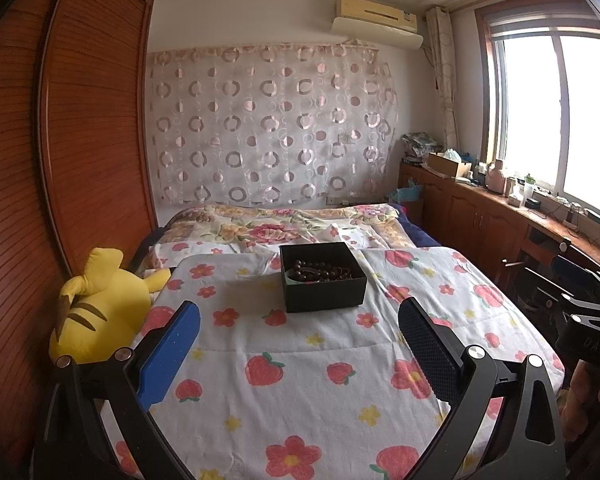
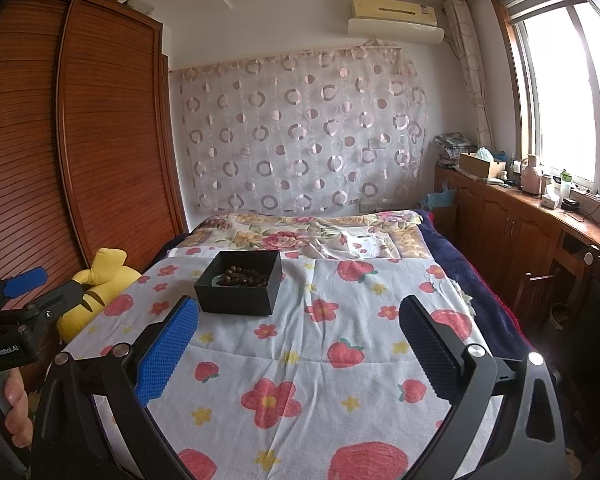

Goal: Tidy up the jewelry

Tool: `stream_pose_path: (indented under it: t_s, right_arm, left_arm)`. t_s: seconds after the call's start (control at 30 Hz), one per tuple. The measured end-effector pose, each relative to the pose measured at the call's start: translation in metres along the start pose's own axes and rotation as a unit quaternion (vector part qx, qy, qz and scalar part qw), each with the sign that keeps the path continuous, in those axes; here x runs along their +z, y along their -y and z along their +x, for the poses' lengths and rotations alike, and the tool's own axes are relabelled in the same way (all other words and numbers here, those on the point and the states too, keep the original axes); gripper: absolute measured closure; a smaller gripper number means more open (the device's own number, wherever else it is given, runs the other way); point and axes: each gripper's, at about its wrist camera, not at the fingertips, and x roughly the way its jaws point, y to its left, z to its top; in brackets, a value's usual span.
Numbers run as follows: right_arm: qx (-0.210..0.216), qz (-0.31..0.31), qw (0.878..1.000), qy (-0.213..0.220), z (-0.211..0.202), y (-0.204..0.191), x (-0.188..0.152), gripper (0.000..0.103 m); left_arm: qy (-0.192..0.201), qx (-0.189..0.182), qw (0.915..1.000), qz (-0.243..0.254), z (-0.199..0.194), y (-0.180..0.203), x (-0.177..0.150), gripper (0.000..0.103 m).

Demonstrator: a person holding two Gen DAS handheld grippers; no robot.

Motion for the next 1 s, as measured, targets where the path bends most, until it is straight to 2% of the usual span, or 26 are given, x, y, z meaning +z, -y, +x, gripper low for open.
stream_pose_path:
  t_s: [1.0]
  right_arm:
    - [0.001, -0.001, 1.000, 0.000, -0.0005, -0.0030, 0.0009, 0.002]
  left_arm:
    - [0.001, 0.000, 1.0000, 0.000, -0.0006, 0.0009, -0.0007, 0.007]
